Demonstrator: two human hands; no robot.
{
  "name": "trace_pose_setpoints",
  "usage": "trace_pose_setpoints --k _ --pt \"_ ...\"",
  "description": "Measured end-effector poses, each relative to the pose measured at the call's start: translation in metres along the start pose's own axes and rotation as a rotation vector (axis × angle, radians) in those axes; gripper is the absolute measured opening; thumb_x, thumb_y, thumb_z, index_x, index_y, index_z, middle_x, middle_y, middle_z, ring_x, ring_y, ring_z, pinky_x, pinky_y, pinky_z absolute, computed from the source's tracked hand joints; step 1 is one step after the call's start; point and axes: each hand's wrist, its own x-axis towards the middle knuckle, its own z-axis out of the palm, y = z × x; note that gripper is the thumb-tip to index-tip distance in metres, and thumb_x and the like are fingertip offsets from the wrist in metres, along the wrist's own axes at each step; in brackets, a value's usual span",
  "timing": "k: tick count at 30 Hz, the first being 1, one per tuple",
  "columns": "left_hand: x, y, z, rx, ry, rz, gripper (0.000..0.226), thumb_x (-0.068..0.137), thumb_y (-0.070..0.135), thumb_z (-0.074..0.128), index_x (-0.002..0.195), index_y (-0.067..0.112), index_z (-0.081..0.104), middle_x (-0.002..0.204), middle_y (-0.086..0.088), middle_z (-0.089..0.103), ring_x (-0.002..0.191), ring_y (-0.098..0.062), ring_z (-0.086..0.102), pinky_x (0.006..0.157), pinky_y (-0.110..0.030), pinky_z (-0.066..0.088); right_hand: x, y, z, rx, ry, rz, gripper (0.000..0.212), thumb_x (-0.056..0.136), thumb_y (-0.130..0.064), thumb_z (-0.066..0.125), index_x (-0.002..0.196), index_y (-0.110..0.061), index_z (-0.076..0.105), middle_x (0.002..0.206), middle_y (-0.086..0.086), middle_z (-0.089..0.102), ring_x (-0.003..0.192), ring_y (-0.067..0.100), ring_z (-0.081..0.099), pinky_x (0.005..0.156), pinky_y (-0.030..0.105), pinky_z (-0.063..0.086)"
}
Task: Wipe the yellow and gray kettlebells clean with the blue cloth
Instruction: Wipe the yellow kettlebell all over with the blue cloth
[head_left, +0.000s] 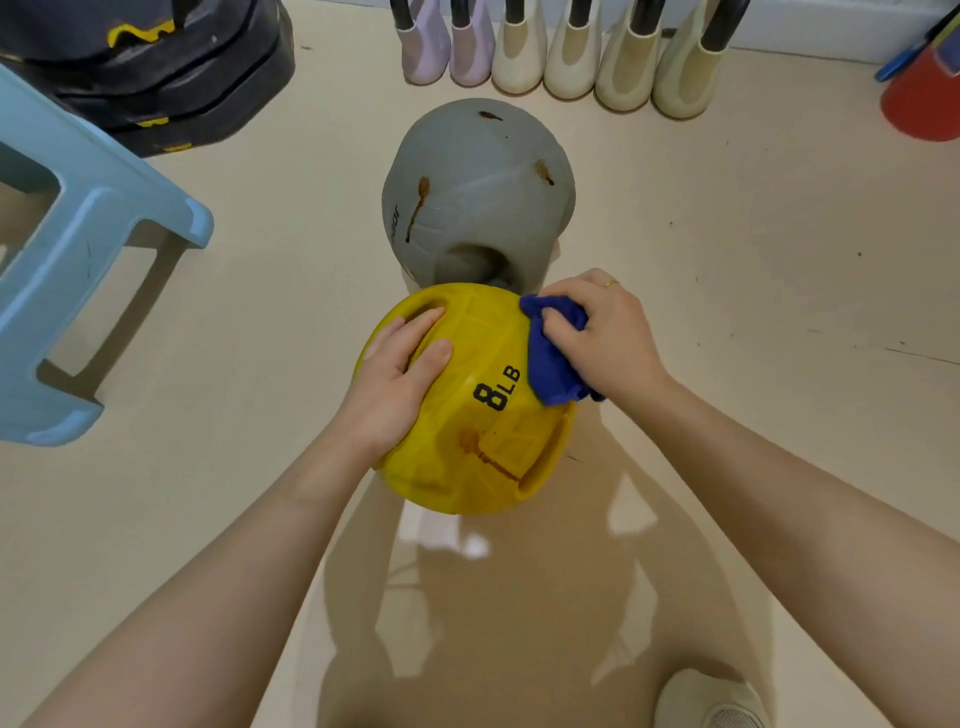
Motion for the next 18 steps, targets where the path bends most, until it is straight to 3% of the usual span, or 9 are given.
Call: trace_pose_setpoints --k 4,6,11,13,15,18 --pt "-0.003 -0.009 -0.004 -0.012 0.021 -0.013 0.046 0.096 0.041 0.042 0.14 0.033 0.036 0.151 0.006 0.031 0.14 -0.012 0.023 0.11 -0.026 0.018 -0.03 -0.036 0.003 -0.03 -0.167 -0.318 0.025 0.076 -0.032 0.059 0.094 -0.018 0.069 0.099 0.002 0.059 0.083 0.021 0.058 0.07 0.031 0.045" --pt "-0.009 -0.014 -0.008 -0.064 0.025 -0.042 0.053 0.087 0.054 0.047 0.137 0.039 0.038 0.151 0.006 0.031 0.14 -0.012 0.025 0.114 -0.035 0.021 -0.022 -0.032 0.002 -0.032 -0.199 -0.374 0.026 0.077 -0.03 0.057 0.096 -0.017 0.068 0.099 0.004 0.059 0.083 0.023 0.059 0.07 0.03 0.045" --pt "-0.018 -0.023 -0.014 -0.15 0.06 -0.082 0.069 0.071 0.068 0.042 0.135 0.042 0.04 0.149 0.007 0.035 0.138 -0.012 0.03 0.114 -0.043 0.024 0.008 0.02 0.012 -0.116 -0.084 0.021 0.021 0.09 -0.018 0.052 0.106 -0.018 0.065 0.101 0.008 0.056 0.096 0.025 0.053 0.077 0.027 0.036" --pt "-0.019 -0.027 -0.016 -0.193 0.061 -0.093 0.063 0.079 0.062 0.043 0.137 0.039 0.04 0.147 0.008 0.038 0.135 -0.014 0.034 0.112 -0.043 0.028 -0.004 0.013 0.017 -0.012 -0.044 0.032 0.019 0.089 -0.017 0.052 0.103 -0.017 0.065 0.1 0.005 0.057 0.096 0.02 0.053 0.082 0.029 0.04" --pt "-0.018 -0.029 -0.019 -0.264 0.063 -0.155 0.05 0.089 0.049 0.045 0.137 0.036 0.041 0.141 0.006 0.044 0.128 -0.017 0.044 0.106 -0.039 0.036 -0.022 -0.01 0.02 0.097 -0.038 -0.135 0.022 0.084 -0.021 0.052 0.099 -0.015 0.068 0.098 0.005 0.058 0.091 0.019 0.055 0.081 0.028 0.043" --pt "-0.011 -0.028 -0.026 -0.339 0.022 -0.27 0.065 0.077 0.065 0.05 0.132 0.031 0.05 0.129 0.001 0.059 0.112 -0.02 0.059 0.098 -0.043 0.046 -0.035 -0.034 0.025 0.114 -0.151 -0.406 0.028 0.079 -0.027 0.052 0.095 -0.013 0.07 0.093 0.003 0.058 0.08 0.021 0.058 0.068 0.031 0.047"
